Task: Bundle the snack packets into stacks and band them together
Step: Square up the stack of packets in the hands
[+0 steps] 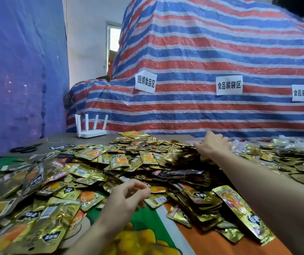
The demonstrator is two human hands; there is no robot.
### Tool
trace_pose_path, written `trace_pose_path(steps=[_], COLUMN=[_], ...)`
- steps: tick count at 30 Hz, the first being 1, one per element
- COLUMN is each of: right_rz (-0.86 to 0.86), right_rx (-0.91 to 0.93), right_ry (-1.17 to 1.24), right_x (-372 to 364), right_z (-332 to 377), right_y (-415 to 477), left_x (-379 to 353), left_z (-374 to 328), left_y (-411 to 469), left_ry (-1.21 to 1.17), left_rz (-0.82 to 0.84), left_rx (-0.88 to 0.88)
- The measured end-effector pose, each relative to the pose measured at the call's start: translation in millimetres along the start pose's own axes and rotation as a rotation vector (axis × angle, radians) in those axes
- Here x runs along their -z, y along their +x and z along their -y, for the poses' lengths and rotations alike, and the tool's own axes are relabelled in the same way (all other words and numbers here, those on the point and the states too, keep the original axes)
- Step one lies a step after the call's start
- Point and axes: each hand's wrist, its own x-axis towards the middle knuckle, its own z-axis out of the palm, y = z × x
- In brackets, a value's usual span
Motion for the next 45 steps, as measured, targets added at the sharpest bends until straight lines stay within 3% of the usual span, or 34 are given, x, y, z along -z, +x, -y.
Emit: trace_pose_path(steps=[4, 8, 11, 15, 17, 22, 26, 30, 38, 45], right_rz=[-0.014, 0.019, -0.089, -0.276, -0.162, 0.460, 0.593, 0.475, 0.274, 0.099], right_rx=[0.047, 0.022, 0.049, 0.361, 0.562, 0.759, 0.728, 0.639, 0.639, 0.618], right_ry=[-0.147, -0.138, -0.142, 0.047, 0.172, 0.128, 0.062, 0.112, 0.095, -0.029], right_x=[-5, -4, 0, -5, -15, -64, -99, -113, -132, -123], right_z=[5, 8, 17, 49, 69, 110, 132, 149, 158, 151], right_y=[2, -4, -15, -47, -69, -110, -122, -123, -124, -127], left_x=[-4, -8, 0, 31, 50, 87, 99, 103, 109, 115], left_z=[-1, -7, -13, -28, -32, -17, 7, 23, 51, 44], left_y=[0, -3, 1, 17, 26, 48, 63, 79, 88, 84], left_ry=[0.130, 0.210, 0.355, 0.631, 0.806, 1.285, 1.418, 1.411, 1.722, 1.616], left_rz=[-0.008, -0.026, -0.037, -0.068, -0.088, -0.081, -0.004, 0.016, -0.126, -0.204], left_rx=[-0.077, -0.091, -0.062, -0.024, 0.024, 0.338, 0.450, 0.476, 0.212, 0.067])
